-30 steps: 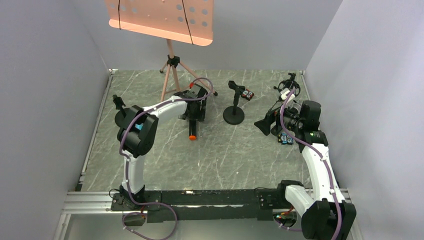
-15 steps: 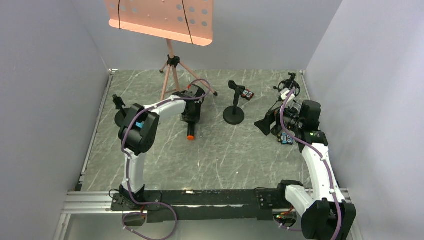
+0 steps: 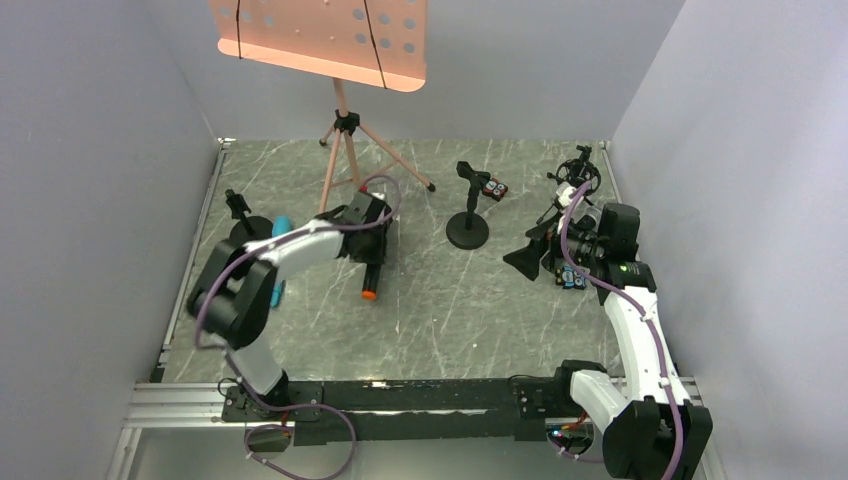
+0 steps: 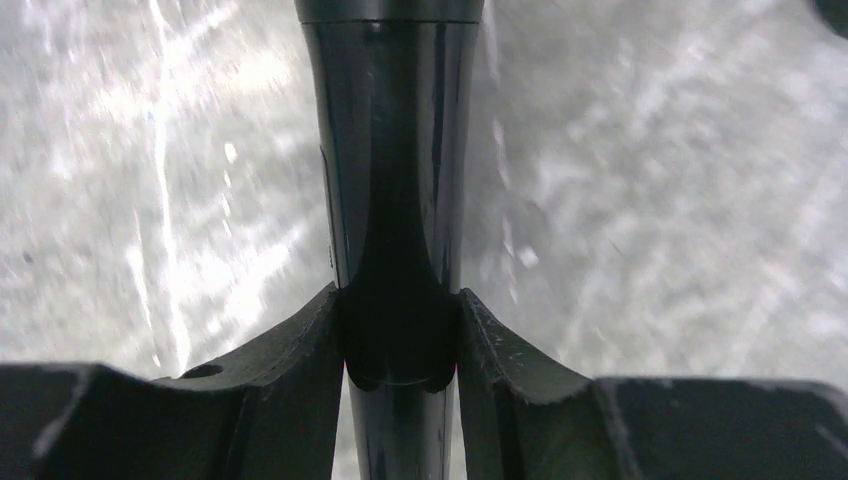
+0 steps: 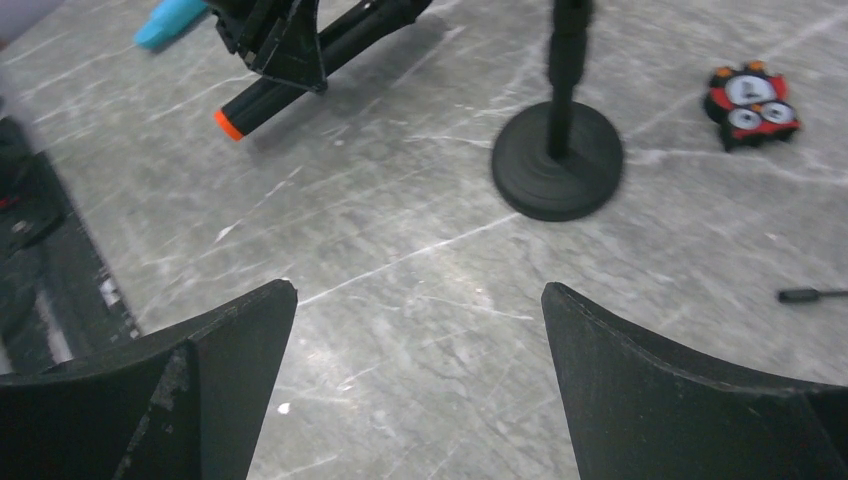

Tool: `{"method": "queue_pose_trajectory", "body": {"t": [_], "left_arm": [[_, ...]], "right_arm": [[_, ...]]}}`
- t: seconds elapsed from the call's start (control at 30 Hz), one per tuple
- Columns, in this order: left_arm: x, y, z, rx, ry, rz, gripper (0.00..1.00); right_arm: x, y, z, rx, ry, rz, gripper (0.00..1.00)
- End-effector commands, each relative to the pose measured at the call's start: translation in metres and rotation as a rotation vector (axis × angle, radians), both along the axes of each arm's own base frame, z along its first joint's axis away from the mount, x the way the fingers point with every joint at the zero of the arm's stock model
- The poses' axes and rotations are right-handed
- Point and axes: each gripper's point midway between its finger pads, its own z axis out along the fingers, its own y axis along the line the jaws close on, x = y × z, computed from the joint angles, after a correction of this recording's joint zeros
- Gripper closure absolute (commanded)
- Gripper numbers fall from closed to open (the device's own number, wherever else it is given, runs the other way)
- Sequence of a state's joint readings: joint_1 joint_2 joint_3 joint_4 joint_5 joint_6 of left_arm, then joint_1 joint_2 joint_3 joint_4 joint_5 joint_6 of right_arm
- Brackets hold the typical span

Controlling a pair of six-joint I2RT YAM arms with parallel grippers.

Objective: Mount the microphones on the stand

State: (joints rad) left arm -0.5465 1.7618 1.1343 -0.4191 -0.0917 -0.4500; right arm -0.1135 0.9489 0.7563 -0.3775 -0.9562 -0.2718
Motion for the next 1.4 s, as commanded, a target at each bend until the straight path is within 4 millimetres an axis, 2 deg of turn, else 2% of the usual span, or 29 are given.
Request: {"method": "queue_pose_trajectory", "body": {"t": [0.0,0.13,0.23,0.37,0.5,0.63,0.77,0.87,0.97,1.1,1.37], "left_arm": [[-0.014,-0.043,0.082,-0.38,-0.215,-0.058,1.0],[-0.038,-0.065,0.127,-0.608,-0.321,-0.078,1.0],[-0.051,-0.081,0.169,-0.745,-0.414,-0.083,1.0],[-0.063,-0.097,0.228,-0.904,-0.546,-0.074,1.0],[-0.071,-0.108,0.282,-1.019,-0.665,-0.061,1.0],[-0.075,-0.116,0.316,-1.068,-0.741,-0.074,1.0],[-0.075,-0.124,0.332,-1.11,-0.772,-0.091,1.0],[-0.077,-0.129,0.341,-1.137,-0.778,-0.106,1.0],[-0.081,-0.128,0.348,-1.148,-0.8,-0.123,1.0],[-0.09,-0.137,0.353,-1.183,-0.797,-0.194,1.0],[-0.101,-0.148,0.365,-1.229,-0.802,-0.279,1.0]], "right_arm": [[-0.026,0.022,0.016,0.076,-0.037,0.207,0.0],[-0.042,0.045,0.021,0.098,0.023,0.348,0.0],[-0.059,0.074,0.024,0.041,0.087,0.461,0.0],[-0.073,0.11,0.045,0.068,0.122,0.557,0.0],[-0.068,0.137,0.057,0.148,0.223,0.568,0.0],[-0.066,0.148,0.066,0.239,0.348,0.576,0.0],[-0.067,0.156,0.083,0.321,0.399,0.584,0.0],[-0.068,0.16,0.091,0.366,0.45,0.603,0.09],[-0.069,0.162,0.095,0.39,0.511,0.615,0.11],[-0.07,0.163,0.111,0.421,0.485,0.648,0.13],[-0.08,0.162,0.111,0.481,0.557,0.668,0.26]]}}
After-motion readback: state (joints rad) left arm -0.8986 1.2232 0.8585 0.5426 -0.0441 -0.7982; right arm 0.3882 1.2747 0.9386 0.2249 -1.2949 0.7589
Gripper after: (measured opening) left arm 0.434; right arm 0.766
